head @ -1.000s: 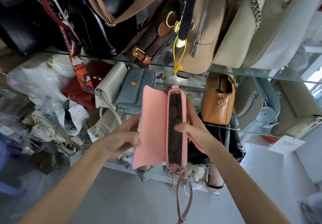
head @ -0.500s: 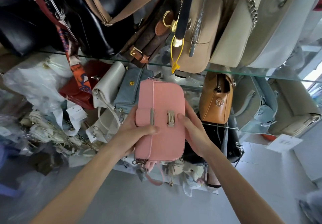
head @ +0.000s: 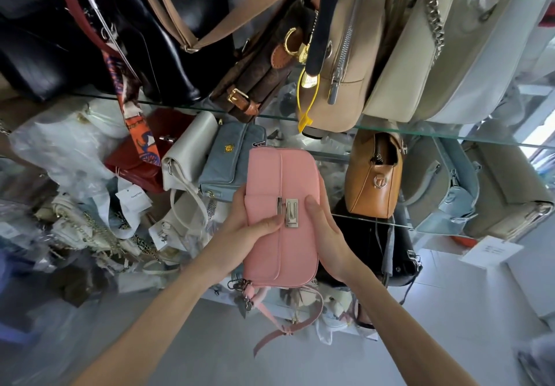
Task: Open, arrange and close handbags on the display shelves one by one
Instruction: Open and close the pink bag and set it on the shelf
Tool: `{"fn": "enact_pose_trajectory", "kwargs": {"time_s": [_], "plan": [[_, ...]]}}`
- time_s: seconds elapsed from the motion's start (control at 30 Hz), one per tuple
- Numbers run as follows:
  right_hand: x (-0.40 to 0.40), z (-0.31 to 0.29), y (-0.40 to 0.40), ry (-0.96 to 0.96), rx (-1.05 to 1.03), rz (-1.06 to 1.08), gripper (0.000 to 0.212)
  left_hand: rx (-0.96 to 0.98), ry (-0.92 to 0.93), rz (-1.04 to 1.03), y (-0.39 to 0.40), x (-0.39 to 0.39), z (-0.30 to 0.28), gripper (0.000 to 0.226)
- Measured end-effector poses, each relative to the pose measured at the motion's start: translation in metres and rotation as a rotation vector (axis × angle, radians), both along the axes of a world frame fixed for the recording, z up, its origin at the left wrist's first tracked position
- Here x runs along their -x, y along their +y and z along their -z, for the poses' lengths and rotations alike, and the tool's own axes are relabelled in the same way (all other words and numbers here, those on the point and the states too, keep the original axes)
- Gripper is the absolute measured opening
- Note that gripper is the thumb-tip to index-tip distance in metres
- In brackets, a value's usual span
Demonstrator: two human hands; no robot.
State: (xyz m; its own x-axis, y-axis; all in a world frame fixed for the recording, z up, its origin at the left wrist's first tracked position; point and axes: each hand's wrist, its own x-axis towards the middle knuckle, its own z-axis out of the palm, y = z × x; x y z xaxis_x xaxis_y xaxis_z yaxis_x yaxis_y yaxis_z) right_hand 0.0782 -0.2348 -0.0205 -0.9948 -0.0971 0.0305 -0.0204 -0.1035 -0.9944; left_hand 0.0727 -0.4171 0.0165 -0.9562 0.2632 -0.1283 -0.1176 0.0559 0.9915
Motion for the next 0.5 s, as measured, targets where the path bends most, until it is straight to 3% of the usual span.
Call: {"fn": "enact_pose_trajectory", "kwargs": {"time_s": [0.23,0.5], "plan": [[-0.0024,0.0045,-0.0011,0.061,-0.052,0.018,0.061,0.059,0.062,0.056,0.0008,-0.0021,-0.0059,0.083],[-0.0051,0.0034,0.0006,0.061,-0.073,0.060,0.055,0.300,0.155,0.104,0.0042,-0.0065,-0.0028,0.102]]}}
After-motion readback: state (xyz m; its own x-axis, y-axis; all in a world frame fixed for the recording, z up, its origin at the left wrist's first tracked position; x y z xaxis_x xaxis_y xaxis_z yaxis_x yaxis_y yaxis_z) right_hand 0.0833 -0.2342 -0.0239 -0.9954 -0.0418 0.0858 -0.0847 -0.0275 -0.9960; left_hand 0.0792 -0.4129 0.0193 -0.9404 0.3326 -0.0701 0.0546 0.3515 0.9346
